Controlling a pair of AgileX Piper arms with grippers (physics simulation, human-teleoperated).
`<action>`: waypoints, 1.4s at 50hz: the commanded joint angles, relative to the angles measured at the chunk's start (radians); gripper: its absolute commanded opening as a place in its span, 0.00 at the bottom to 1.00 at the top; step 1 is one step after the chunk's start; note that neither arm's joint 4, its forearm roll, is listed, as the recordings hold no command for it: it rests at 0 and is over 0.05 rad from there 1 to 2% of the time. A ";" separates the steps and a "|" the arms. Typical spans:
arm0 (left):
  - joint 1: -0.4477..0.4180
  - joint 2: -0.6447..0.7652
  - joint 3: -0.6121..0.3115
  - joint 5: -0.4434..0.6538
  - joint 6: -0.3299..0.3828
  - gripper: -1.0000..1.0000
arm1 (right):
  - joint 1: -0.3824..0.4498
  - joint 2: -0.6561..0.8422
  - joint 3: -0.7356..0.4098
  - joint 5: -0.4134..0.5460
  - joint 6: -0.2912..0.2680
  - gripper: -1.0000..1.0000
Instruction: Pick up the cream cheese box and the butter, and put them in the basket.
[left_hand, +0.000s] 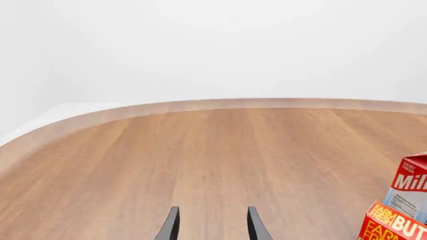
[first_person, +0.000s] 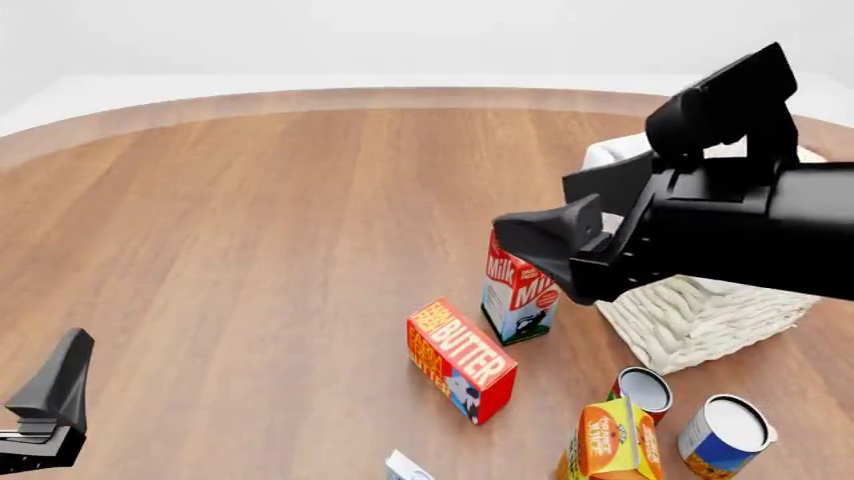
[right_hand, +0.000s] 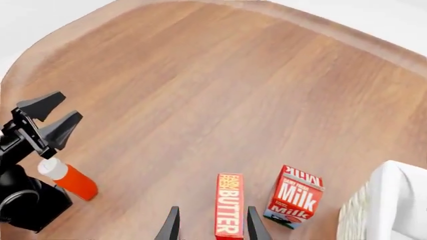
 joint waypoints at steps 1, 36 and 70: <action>0.000 0.000 0.000 0.000 0.000 1.00 | -0.016 0.086 -0.048 0.029 -0.011 1.00; 0.000 0.000 0.000 0.000 0.000 1.00 | -0.077 0.280 0.054 -0.073 -0.012 1.00; 0.000 0.000 0.000 0.000 0.000 1.00 | -0.049 0.395 0.081 -0.159 0.017 1.00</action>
